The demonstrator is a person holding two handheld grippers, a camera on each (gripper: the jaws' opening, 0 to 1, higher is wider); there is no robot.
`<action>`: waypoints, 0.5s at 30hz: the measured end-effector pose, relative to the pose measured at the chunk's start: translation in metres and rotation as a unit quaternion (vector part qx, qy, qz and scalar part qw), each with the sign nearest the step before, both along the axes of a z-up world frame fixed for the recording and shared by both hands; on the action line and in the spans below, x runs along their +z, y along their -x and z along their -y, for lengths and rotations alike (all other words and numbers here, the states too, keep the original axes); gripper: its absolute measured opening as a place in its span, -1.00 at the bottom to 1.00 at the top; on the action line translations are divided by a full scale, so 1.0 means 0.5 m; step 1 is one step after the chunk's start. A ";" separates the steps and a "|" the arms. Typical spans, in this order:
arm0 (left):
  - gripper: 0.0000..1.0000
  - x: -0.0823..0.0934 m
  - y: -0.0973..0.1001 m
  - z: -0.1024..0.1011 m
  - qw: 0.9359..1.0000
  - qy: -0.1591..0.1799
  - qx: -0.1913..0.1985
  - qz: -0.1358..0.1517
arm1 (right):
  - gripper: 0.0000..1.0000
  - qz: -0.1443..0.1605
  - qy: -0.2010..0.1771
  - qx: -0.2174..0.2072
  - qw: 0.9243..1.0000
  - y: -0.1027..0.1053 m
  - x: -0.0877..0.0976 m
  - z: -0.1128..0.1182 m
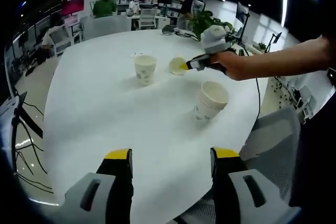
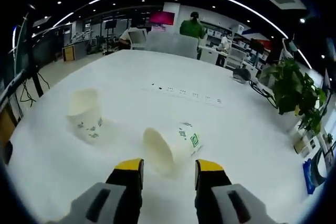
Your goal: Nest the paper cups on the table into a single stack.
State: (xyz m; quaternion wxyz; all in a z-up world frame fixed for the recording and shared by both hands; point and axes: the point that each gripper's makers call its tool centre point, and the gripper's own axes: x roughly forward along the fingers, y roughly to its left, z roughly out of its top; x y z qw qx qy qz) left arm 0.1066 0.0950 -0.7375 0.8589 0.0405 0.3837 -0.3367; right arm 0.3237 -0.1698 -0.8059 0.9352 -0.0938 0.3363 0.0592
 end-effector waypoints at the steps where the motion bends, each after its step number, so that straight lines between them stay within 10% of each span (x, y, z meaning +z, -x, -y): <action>1: 0.17 0.002 -0.001 0.001 1.000 0.001 0.001 0.001 | -0.27 0.004 0.002 -0.004 1.000 -0.011 -0.004 0.004; 15: 0.18 -0.008 0.007 -0.010 1.000 0.000 0.014 -0.011 | -0.28 0.015 0.003 -0.027 1.000 -0.019 -0.001 0.009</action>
